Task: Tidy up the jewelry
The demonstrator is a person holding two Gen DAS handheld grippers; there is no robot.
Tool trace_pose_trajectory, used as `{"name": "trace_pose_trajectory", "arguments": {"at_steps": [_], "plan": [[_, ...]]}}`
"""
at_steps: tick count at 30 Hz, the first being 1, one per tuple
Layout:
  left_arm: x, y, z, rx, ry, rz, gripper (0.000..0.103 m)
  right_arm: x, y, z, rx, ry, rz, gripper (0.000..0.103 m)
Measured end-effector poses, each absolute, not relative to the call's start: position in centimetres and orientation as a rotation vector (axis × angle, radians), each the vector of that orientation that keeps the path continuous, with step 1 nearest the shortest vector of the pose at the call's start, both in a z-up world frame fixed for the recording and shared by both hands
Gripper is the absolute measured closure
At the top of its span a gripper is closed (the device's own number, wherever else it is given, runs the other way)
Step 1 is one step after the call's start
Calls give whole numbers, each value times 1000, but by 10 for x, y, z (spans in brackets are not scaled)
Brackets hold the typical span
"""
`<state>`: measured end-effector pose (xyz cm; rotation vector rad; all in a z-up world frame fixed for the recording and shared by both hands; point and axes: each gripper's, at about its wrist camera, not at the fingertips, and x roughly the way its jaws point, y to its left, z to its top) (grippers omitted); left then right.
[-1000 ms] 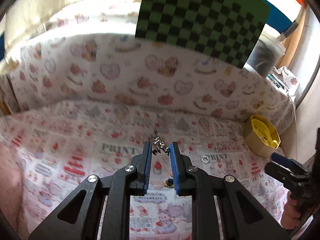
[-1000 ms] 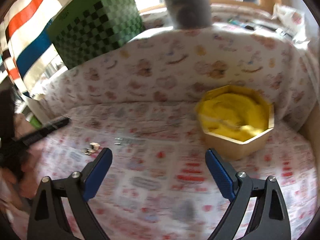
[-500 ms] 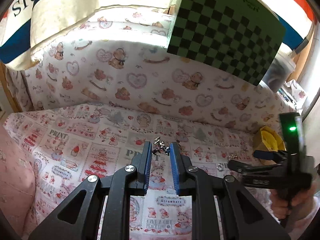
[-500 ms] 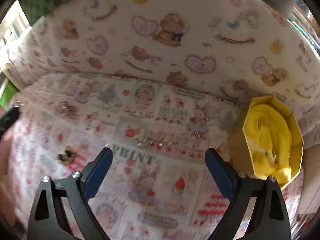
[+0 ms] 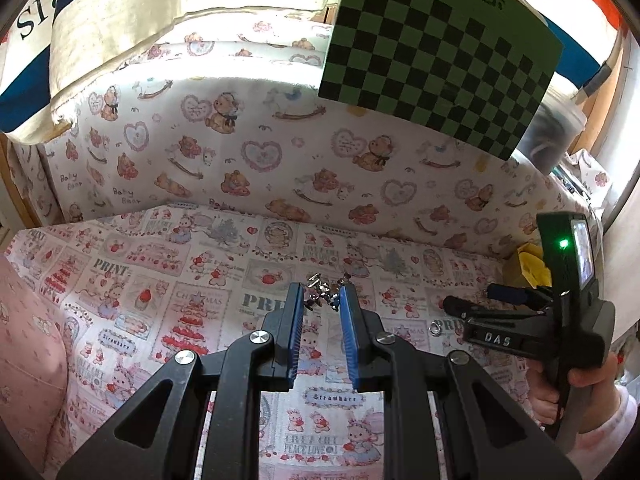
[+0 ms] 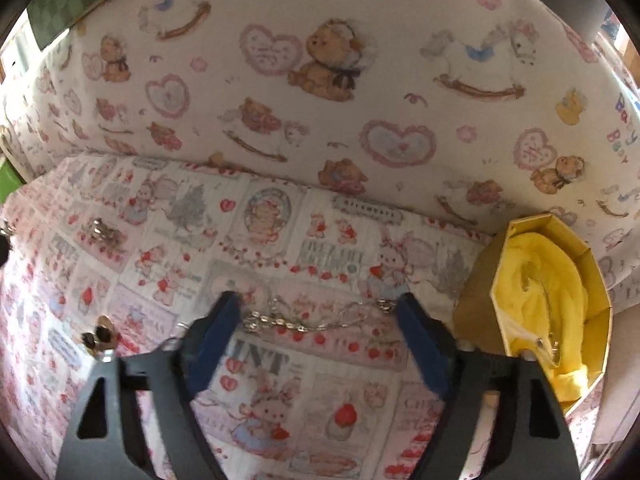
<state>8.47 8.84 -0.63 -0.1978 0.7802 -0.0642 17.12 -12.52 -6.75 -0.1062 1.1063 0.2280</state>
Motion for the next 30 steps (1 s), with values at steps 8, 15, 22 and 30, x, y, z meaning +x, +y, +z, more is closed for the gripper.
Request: {"name": "trace_pose_trajectory", "arguments": {"at_steps": [8, 15, 22, 30], "plan": [[80, 91, 2, -207, 758, -71, 85, 161, -125, -53, -143, 1110, 273, 92], [77, 91, 8, -214, 742, -77, 86, 148, -127, -45, -88, 1109, 237, 96], [72, 87, 14, -183, 709, -77, 86, 123, -144, -15, -12, 1049, 282, 96], [63, 70, 19, -88, 651, -56, 85, 90, -176, 23, 20, 957, 307, 96]]}}
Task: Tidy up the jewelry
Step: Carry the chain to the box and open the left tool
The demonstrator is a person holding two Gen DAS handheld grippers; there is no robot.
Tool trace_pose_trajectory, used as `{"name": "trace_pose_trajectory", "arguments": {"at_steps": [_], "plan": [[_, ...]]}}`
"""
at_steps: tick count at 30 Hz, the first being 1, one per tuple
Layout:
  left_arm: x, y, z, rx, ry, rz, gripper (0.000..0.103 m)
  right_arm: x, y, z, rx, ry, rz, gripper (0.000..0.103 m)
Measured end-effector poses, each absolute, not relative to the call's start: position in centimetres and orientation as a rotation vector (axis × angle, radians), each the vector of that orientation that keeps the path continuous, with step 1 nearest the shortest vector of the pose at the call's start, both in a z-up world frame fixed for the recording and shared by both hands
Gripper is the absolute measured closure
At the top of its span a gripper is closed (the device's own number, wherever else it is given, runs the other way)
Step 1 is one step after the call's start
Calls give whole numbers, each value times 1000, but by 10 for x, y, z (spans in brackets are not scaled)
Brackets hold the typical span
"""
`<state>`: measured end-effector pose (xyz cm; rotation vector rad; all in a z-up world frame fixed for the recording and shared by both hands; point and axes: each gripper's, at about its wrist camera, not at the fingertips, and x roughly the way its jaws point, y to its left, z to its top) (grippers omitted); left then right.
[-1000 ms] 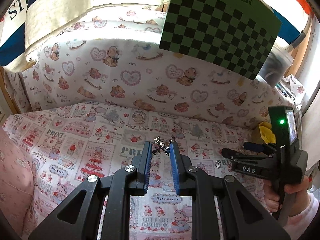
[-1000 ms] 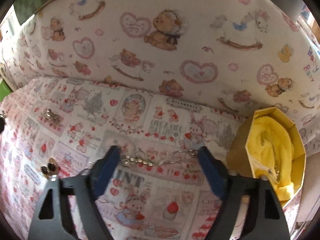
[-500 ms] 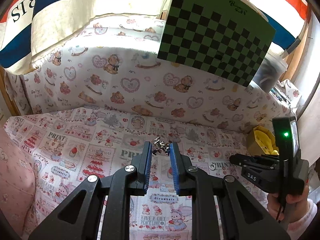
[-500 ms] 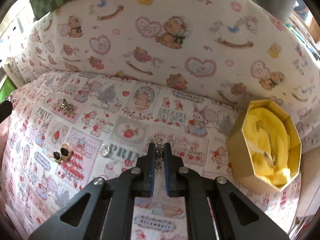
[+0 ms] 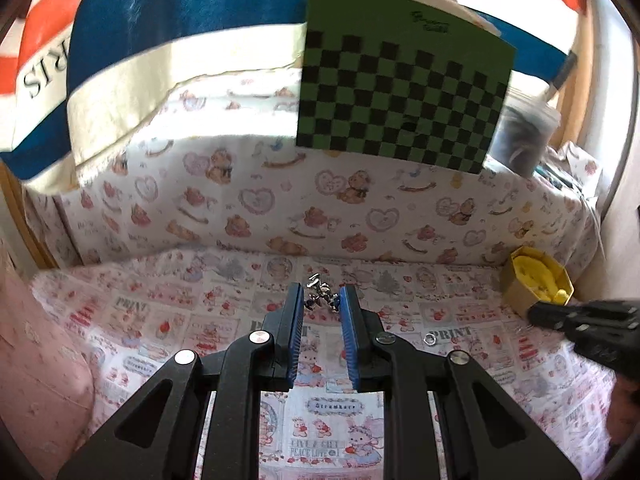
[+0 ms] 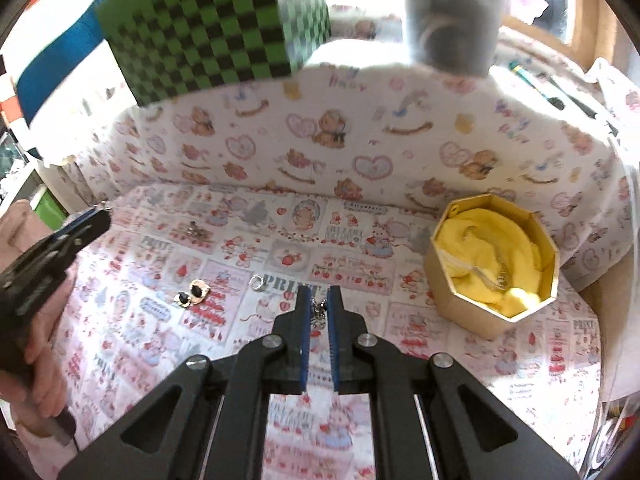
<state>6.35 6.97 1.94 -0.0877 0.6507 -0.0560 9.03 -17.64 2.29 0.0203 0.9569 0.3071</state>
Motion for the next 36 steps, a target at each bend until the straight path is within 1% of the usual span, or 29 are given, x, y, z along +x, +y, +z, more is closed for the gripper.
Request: {"name": "trace_pose_trajectory", "arguments": {"at_steps": [2, 5, 10, 14, 19, 22, 26, 29, 36], "plan": [[64, 67, 19, -121, 677, -90, 86, 84, -179, 29, 42, 936, 304, 96], [59, 54, 26, -87, 665, -101, 86, 74, -195, 39, 73, 909, 301, 96], [50, 33, 54, -111, 652, -180, 86, 63, -233, 64, 121, 837, 285, 96], [51, 1, 80, -64, 622, -196, 86, 63, -267, 81, 176, 801, 253, 96], [71, -44, 93, -54, 617, -273, 86, 77, -296, 75, 244, 762, 226, 96], [101, -76, 82, -84, 671, -306, 86, 93, -313, 57, 302, 773, 199, 96], [132, -122, 55, -66, 756, -345, 86, 117, -336, 25, 382, 797, 193, 96], [149, -150, 31, -62, 813, -399, 86, 125, -347, 3, 436, 781, 221, 96], [170, -187, -6, -55, 905, -448, 85, 138, -362, -19, 470, 817, 215, 95]]}}
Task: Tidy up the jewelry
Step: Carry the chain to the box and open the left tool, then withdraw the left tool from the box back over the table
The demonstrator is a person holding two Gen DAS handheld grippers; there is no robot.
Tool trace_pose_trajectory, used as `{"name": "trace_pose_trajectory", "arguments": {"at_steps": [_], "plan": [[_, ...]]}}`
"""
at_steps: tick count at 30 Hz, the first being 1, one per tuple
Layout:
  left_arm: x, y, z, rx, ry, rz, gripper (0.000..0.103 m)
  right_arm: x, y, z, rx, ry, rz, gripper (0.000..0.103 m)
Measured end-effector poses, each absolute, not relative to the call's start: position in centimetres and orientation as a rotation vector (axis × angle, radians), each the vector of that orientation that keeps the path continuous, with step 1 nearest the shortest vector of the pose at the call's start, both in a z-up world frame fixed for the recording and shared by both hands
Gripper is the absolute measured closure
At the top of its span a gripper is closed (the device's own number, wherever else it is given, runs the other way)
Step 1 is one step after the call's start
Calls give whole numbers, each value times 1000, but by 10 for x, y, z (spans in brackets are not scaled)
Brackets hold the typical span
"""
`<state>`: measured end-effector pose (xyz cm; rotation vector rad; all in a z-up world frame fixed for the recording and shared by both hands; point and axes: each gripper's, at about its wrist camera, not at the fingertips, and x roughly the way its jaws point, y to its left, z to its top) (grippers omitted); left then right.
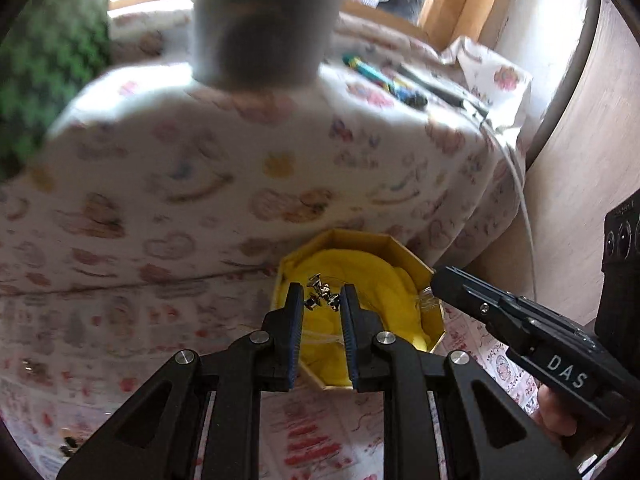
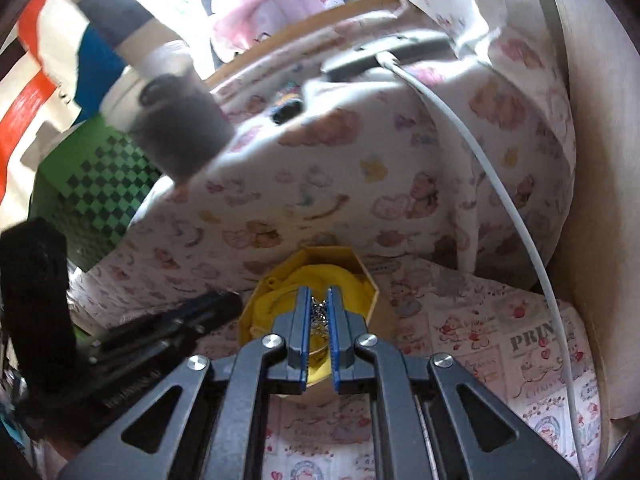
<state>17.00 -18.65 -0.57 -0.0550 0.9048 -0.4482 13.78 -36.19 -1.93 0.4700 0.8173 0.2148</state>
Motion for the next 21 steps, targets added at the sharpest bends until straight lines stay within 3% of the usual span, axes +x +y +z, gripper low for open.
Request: {"name": "trace_pose_trajectory", "arguments": {"at_steps": [6, 9, 12, 17, 21], "plan": [[169, -190, -11, -81, 902, -488, 85, 136, -364, -17, 455, 795, 229, 95], [161, -189, -4, -62, 874, -502, 79, 129, -368, -12, 463, 780, 232, 95], [149, -184, 9, -38, 831, -478, 73, 121, -371, -5, 453, 748, 222, 86], [113, -160, 40, -11, 692, -448, 50, 109, -361, 10, 387, 691, 213, 80], [85, -139, 64, 56, 557, -362, 41, 94, -346, 25, 330, 624, 198, 64]]}}
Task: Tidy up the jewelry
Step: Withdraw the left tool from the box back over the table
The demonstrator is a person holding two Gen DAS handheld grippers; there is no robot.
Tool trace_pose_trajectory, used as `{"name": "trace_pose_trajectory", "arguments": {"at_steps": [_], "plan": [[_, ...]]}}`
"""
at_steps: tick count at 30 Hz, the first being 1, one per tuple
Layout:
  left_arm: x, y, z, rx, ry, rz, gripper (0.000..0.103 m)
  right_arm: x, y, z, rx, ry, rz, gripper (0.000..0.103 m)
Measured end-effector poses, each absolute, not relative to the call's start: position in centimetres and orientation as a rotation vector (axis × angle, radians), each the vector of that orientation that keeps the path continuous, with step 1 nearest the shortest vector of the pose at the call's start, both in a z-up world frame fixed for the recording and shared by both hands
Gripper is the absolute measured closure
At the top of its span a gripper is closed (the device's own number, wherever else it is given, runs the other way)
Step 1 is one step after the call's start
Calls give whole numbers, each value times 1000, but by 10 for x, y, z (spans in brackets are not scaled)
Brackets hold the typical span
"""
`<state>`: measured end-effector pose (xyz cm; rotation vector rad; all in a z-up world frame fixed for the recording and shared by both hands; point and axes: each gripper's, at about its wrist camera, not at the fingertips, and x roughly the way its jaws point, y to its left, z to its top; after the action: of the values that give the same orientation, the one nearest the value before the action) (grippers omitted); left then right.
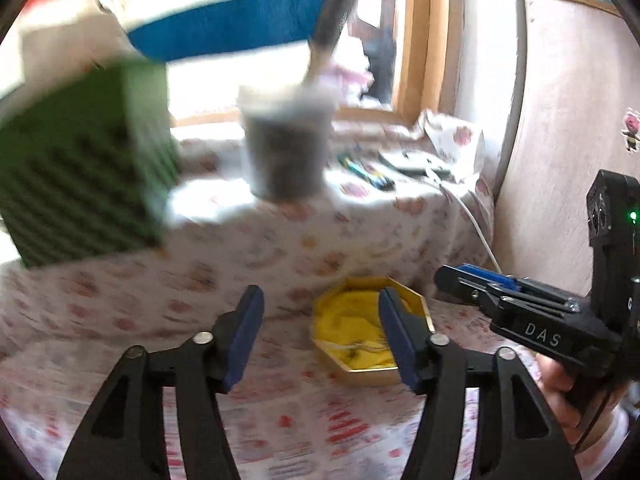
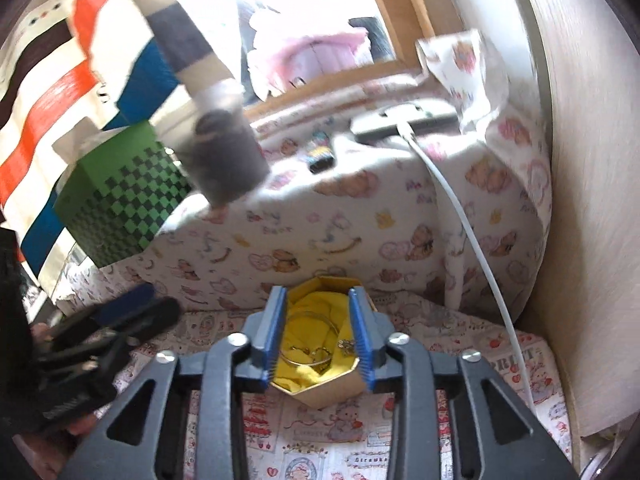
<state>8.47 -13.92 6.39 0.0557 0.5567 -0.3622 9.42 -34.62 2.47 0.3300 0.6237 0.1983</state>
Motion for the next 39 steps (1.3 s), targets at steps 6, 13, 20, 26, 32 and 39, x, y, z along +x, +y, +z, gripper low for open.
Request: {"name": "trace_pose_trajectory", "arguments": {"at_steps": [6, 13, 20, 26, 32, 39], "plan": [[53, -101, 83, -7, 435, -271, 27, 74, -327, 43, 256, 548, 200, 51], [30, -61, 96, -18, 343, -175, 16, 56, -306, 50, 210, 508, 237, 43], [24, -26, 84, -46, 307, -106, 5, 47, -289, 49, 193, 478, 266, 35], [30, 1, 61, -54, 340, -21, 5, 50, -279, 37, 174, 483, 255, 22], [29, 16, 48, -25, 334, 39, 4, 56, -264, 21, 112, 519, 266, 22], [29, 28, 33, -28, 375, 32, 2, 61, -254, 4, 101, 570, 266, 20]]}}
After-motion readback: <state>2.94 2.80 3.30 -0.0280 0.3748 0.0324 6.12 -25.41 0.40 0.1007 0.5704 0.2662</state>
